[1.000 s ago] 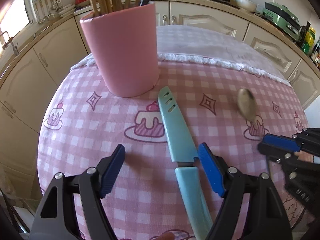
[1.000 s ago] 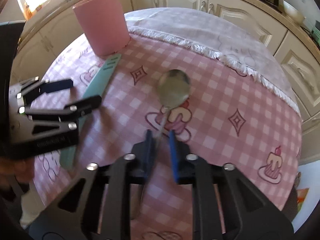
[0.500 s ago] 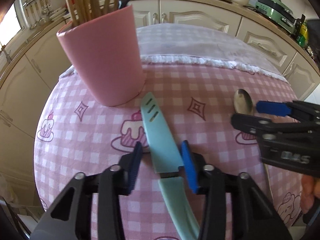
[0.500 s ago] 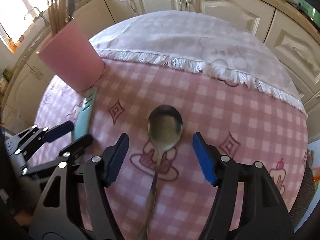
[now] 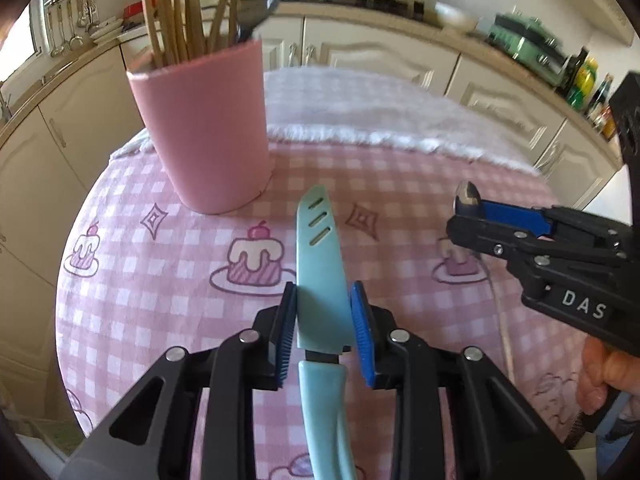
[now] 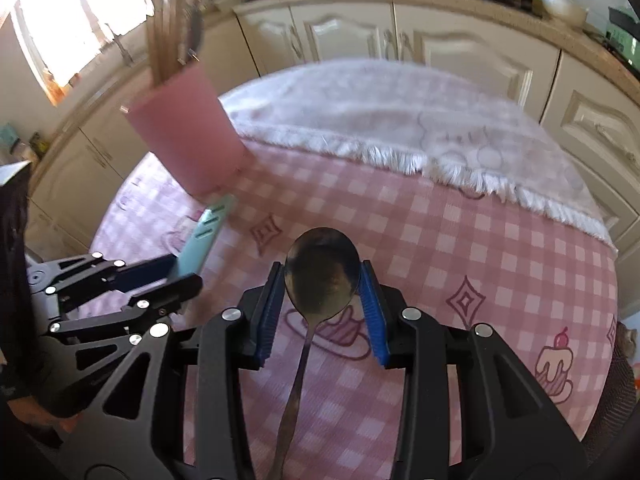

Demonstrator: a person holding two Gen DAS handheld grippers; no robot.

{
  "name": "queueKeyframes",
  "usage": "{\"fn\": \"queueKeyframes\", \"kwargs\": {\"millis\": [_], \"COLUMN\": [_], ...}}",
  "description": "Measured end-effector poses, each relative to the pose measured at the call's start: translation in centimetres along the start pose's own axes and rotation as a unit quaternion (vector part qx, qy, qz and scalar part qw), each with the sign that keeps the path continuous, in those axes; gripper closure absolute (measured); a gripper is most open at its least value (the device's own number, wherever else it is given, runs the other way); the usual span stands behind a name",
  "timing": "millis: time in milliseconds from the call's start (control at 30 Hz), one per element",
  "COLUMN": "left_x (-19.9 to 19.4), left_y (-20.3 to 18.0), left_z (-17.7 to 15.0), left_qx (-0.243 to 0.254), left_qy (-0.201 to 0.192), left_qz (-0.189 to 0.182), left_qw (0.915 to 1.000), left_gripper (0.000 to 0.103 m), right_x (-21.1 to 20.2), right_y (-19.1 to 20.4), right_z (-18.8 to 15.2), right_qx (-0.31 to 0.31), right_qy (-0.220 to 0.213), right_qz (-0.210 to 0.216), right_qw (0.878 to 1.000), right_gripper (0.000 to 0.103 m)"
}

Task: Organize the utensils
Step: 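Lift the knife and spoon with both tools and carry them over the pink cup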

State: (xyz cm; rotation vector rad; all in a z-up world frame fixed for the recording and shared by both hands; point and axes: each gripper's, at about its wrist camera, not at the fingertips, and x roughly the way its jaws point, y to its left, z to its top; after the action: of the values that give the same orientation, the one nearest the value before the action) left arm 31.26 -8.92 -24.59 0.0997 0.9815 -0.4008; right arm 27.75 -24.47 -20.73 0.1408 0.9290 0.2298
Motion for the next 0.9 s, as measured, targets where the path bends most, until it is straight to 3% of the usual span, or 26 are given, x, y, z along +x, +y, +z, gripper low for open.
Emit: {"fn": "queueKeyframes", "kwargs": {"millis": [200, 467, 900], "left_x": [-3.8, -9.0, -13.6], "left_y": [0.6, 1.1, 1.2], "left_z": [-0.6, -0.3, 0.7], "left_qx": [-0.017, -0.034, -0.025], "left_qy": [-0.074, -0.176, -0.251], "left_qz": [-0.019, -0.015, -0.012], "left_qw": [0.9969, 0.9837, 0.9677], "left_gripper": [0.077, 0.077, 0.077], "right_x": [-2.8, -5.1, -8.4], "right_y": [-0.3, 0.9, 2.6], "right_z": [0.2, 0.8, 1.8], "right_qx": [0.002, -0.013, -0.045], "right_qy": [-0.056, -0.103, -0.181], "right_qz": [0.020, 0.037, 0.052], "right_qw": [0.998, 0.994, 0.981], "right_gripper": [0.066, 0.066, 0.066]}}
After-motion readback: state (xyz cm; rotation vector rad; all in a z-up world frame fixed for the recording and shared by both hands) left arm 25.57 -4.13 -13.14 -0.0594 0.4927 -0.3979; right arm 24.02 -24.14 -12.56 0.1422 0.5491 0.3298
